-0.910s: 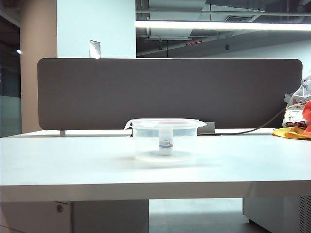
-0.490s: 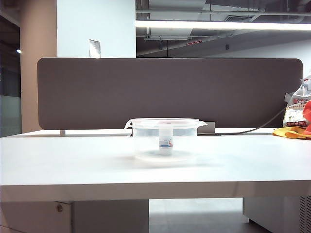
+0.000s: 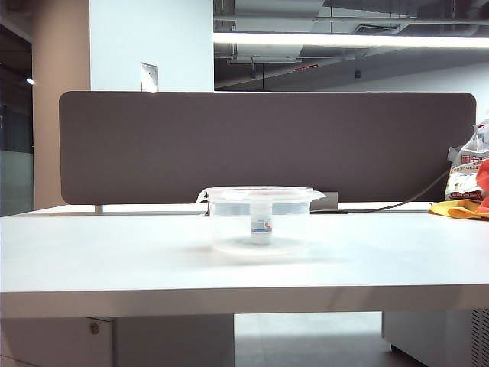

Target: Remove the lid of the round box, pick up the small white medicine bottle inside, and place it on the table.

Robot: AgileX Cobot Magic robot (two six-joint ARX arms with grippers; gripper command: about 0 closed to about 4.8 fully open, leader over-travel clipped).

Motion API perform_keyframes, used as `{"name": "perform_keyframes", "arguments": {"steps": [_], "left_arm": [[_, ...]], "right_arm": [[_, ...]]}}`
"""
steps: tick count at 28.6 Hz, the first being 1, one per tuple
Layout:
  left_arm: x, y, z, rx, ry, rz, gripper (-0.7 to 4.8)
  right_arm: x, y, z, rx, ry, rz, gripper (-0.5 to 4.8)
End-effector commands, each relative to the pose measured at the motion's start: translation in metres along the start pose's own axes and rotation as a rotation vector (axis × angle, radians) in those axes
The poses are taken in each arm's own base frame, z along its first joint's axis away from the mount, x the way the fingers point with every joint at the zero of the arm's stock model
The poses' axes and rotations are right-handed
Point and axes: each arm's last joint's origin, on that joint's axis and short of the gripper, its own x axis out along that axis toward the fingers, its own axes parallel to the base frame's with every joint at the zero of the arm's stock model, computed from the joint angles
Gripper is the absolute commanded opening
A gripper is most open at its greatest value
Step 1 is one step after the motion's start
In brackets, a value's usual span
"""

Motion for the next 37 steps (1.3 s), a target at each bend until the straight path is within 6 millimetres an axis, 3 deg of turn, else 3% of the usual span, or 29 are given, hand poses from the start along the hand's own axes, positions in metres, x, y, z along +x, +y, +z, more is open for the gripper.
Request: {"name": "perform_keyframes", "arguments": {"steps": [1, 9, 17, 20, 26, 31, 37], "left_arm": [[0.022, -0.002, 0.013, -0.039, 0.132, -0.098, -0.06], [0.081, -0.005, 0.025, -0.086, 0.324, -0.153, -0.05], [0.117, -0.001, 0.023, -0.102, 0.415, -0.147, -0.05], [0.125, 0.001, 0.023, -0.102, 0.428, -0.143, -0.05], [0.141, 0.004, 0.025, -0.106, 0.456, -0.159, -0.05], [0.157, 0.003, 0.032, -0.123, 0.494, -0.199, -0.05], [0.167, 0.001, 0.041, -0.106, 0.551, -0.222, -0.05]], "right_arm": [[0.016, 0.008, 0.016, 0.011, 0.067, 0.038, -0.05], [0.074, 0.018, 0.041, 0.082, 0.287, 0.095, -0.05], [0.129, 0.007, 0.025, 0.181, 0.493, 0.114, 0.01], [0.139, 0.001, 0.015, 0.211, 0.547, 0.107, 0.32], [0.150, -0.006, 0.002, 0.231, 0.591, 0.090, 0.42], [0.156, -0.007, -0.002, 0.290, 0.613, 0.130, 1.09], [0.161, -0.006, -0.007, 0.329, 0.655, 0.172, 1.08]]}}
